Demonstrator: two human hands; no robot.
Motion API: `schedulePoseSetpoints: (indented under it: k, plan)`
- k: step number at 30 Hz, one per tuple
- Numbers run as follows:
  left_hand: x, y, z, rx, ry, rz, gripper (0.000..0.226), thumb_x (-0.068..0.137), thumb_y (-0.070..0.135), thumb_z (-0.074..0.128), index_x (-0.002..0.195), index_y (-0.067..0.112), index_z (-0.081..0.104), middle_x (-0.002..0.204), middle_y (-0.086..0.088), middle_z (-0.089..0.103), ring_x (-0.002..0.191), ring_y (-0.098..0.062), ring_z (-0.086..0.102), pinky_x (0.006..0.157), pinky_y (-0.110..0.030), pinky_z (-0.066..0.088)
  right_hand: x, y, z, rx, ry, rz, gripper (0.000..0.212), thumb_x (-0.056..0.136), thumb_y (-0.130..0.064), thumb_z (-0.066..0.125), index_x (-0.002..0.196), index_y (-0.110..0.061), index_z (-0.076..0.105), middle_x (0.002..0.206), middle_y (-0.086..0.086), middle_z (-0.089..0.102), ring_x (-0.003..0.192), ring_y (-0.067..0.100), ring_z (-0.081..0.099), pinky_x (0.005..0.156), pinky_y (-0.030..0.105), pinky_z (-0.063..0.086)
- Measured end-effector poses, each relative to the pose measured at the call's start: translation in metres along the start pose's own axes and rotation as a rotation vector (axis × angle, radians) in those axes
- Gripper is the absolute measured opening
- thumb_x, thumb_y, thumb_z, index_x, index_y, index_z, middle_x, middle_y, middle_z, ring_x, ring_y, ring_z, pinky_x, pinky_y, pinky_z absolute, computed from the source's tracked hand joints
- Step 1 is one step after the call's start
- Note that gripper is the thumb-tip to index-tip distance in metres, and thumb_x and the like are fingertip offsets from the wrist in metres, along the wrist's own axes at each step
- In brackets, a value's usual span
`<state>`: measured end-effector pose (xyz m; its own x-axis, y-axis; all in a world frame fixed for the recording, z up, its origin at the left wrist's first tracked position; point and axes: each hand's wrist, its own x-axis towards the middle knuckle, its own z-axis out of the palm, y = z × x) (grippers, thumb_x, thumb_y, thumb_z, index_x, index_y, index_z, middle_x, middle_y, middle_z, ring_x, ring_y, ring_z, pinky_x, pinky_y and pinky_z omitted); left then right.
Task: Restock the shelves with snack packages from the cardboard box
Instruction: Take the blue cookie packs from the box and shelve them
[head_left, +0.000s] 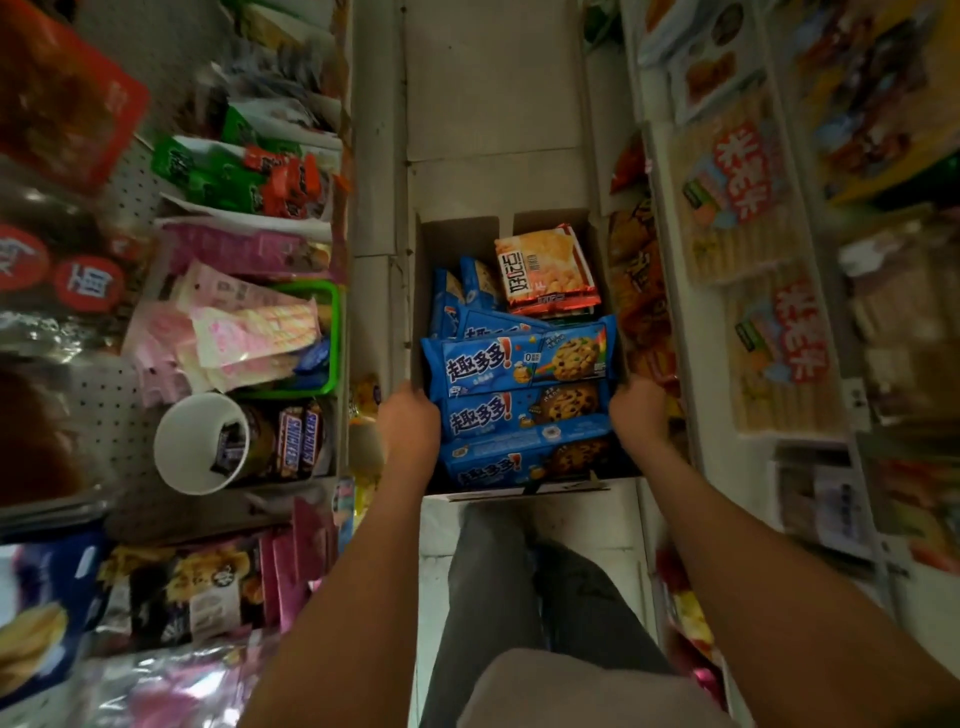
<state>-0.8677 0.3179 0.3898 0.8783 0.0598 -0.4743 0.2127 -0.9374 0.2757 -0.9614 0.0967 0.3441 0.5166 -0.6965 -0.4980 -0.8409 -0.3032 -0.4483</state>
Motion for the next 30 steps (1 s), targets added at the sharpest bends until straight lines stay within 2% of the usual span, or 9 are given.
schedulePoseSetpoints:
  k: [5, 12, 18, 20, 23, 27, 30]
  plan:
    - [-0.055, -0.041, 0.018, -0.003, -0.040, -0.033, 0.029, 0.098, 0.012, 0.039, 0.114, -0.006, 0.056, 0.110, -0.028, 0.062, 0.102, -0.041, 0.059, 0.081, -0.041, 0.046, -0.057, 0.046, 0.005, 0.069, 0.000, -0.009, 0.021, 0.091, 0.001, 0.040, 0.099, 0.009, 0.059, 0.098, 0.026, 0.062, 0.088, 0.039, 0.059, 0.070, 0.039, 0.048]
    - [-0.108, -0.106, 0.049, -0.042, -0.053, -0.007, 0.029, 0.097, 0.010, 0.040, 0.114, -0.004, 0.058, 0.106, -0.028, 0.064, 0.099, -0.039, 0.060, 0.078, -0.039, 0.045, -0.127, 0.108, 0.036, 0.002, 0.002, 0.048, 0.023, 0.093, -0.002, 0.040, 0.103, 0.009, 0.058, 0.103, 0.028, 0.061, 0.093, 0.040, 0.058, 0.067, 0.033, 0.040]
    - [-0.141, -0.149, 0.087, -0.056, -0.071, -0.049, 0.029, 0.097, 0.011, 0.041, 0.108, -0.009, 0.059, 0.105, -0.030, 0.063, 0.099, -0.040, 0.060, 0.080, -0.041, 0.045, -0.162, 0.166, 0.073, -0.016, 0.038, 0.079, 0.022, 0.093, -0.001, 0.042, 0.094, 0.014, 0.059, 0.091, 0.029, 0.061, 0.086, 0.040, 0.060, 0.064, 0.032, 0.038]
    - [-0.146, -0.163, 0.107, -0.054, -0.084, -0.072, 0.029, 0.098, 0.012, 0.040, 0.111, -0.006, 0.058, 0.106, -0.029, 0.063, 0.099, -0.041, 0.059, 0.080, -0.040, 0.045, -0.164, 0.188, 0.088, -0.022, 0.023, 0.093, 0.022, 0.093, -0.002, 0.042, 0.092, 0.013, 0.059, 0.087, 0.026, 0.061, 0.085, 0.041, 0.061, 0.063, 0.032, 0.039]
    - [-0.148, -0.183, 0.150, -0.044, -0.081, -0.087, 0.029, 0.098, 0.016, 0.039, 0.111, -0.001, 0.059, 0.104, -0.025, 0.064, 0.095, -0.039, 0.060, 0.074, -0.036, 0.043, -0.156, 0.224, 0.118, -0.087, -0.002, 0.088, 0.024, 0.093, -0.002, 0.041, 0.095, 0.012, 0.060, 0.094, 0.030, 0.064, 0.086, 0.041, 0.061, 0.064, 0.035, 0.040]
    - [-0.133, -0.197, 0.206, -0.044, -0.077, -0.060, 0.029, 0.098, 0.012, 0.039, 0.112, -0.004, 0.059, 0.105, -0.027, 0.064, 0.096, -0.039, 0.061, 0.078, -0.038, 0.046, -0.135, 0.264, 0.155, -0.135, -0.016, 0.082, 0.026, 0.096, -0.006, 0.038, 0.102, 0.010, 0.059, 0.103, 0.028, 0.063, 0.094, 0.040, 0.059, 0.072, 0.038, 0.043]
    - [-0.118, -0.209, 0.252, -0.070, -0.050, -0.046, 0.029, 0.099, 0.012, 0.038, 0.112, -0.004, 0.058, 0.103, -0.027, 0.064, 0.094, -0.038, 0.061, 0.074, -0.037, 0.045, -0.113, 0.294, 0.190, -0.126, 0.018, 0.075, 0.028, 0.097, -0.006, 0.038, 0.104, 0.011, 0.059, 0.103, 0.029, 0.063, 0.095, 0.040, 0.059, 0.070, 0.035, 0.040]
